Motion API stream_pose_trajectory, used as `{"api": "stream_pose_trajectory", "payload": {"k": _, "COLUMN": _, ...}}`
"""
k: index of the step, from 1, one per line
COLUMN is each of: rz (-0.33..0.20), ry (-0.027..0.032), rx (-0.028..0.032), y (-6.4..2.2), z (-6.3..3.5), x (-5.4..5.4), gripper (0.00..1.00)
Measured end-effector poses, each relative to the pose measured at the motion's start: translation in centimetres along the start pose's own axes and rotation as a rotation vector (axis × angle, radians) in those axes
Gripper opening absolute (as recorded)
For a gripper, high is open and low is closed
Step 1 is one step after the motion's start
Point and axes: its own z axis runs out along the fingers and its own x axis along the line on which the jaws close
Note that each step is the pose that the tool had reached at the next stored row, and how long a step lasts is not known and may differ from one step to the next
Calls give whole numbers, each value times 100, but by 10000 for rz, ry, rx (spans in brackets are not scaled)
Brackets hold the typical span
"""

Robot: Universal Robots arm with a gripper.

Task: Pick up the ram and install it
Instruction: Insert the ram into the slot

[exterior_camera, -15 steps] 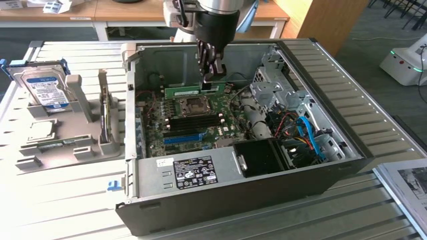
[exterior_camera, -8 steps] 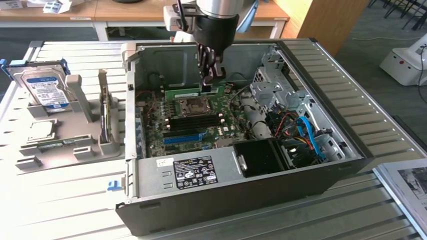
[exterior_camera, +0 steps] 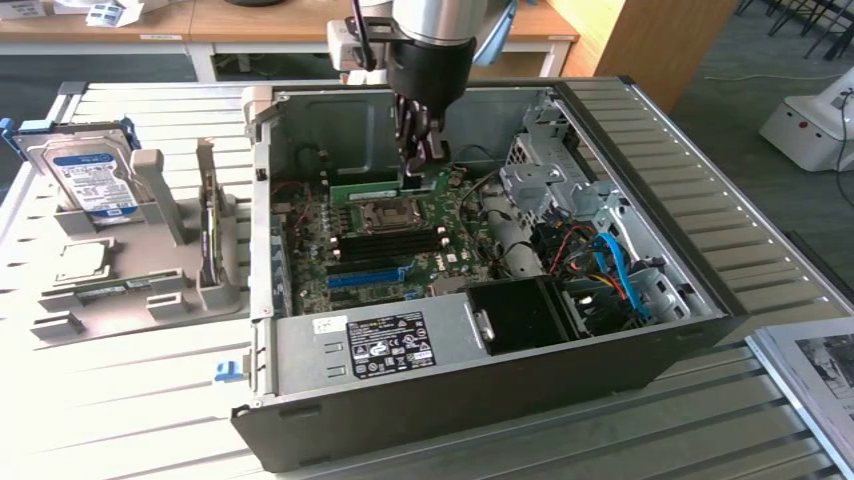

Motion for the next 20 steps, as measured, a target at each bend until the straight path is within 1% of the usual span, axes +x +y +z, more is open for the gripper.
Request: {"api": "stream_pose_trajectory", "payload": {"k": 20, "rz": 0, "ry": 2, "rx": -1, "y": -7, "z": 189, "x": 0, "gripper": 11}}
